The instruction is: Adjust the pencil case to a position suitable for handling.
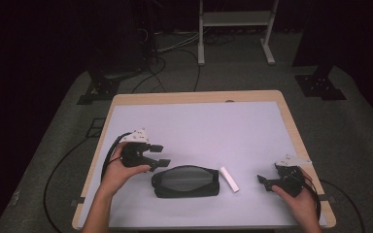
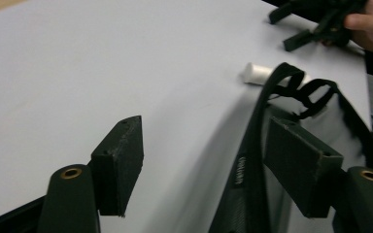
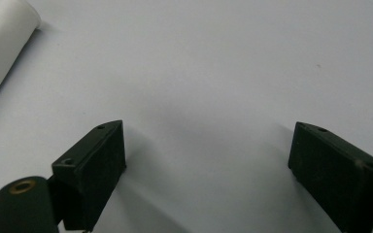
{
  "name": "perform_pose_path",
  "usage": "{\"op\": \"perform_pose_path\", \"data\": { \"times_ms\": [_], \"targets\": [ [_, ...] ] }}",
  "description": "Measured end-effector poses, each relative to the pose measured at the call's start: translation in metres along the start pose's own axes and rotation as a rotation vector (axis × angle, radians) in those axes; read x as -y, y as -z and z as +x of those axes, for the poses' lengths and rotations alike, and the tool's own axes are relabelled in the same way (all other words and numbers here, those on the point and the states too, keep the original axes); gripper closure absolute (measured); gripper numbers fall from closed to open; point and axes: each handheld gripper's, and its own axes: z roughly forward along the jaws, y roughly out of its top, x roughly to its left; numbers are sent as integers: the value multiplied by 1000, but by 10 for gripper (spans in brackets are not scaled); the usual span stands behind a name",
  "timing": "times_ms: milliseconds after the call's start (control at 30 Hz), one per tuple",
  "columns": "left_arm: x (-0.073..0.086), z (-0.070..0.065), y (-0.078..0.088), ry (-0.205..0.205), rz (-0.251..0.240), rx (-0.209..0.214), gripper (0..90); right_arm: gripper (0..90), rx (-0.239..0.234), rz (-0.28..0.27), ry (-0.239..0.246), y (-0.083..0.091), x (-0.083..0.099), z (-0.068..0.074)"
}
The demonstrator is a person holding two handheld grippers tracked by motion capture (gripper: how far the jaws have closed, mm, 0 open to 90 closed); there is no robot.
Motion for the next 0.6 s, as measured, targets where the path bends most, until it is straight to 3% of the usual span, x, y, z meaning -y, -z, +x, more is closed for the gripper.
{"op": "perform_pose_path", "data": {
  "times_ms": [33, 167, 233, 267, 400, 600],
  "targets": [
    [3, 1, 4, 6, -3, -30, 280, 125, 0, 1, 0, 0, 0, 0],
    [9, 2, 10, 12, -3, -57, 259, 125, 1, 0, 2, 0, 0, 0],
    [18, 5, 16, 32, 7, -115, 243, 125, 1, 1, 2, 0, 0, 0],
    [18, 5, 16, 32, 7, -115, 240, 125, 2, 0, 4, 0, 0, 0],
    [37, 11, 23, 75, 27, -189, 221, 125, 1, 1, 4, 0, 0, 0],
    [50, 15, 25, 107, 39, -244, 215, 125, 4, -1, 5, 0, 0, 0]
  ]
}}
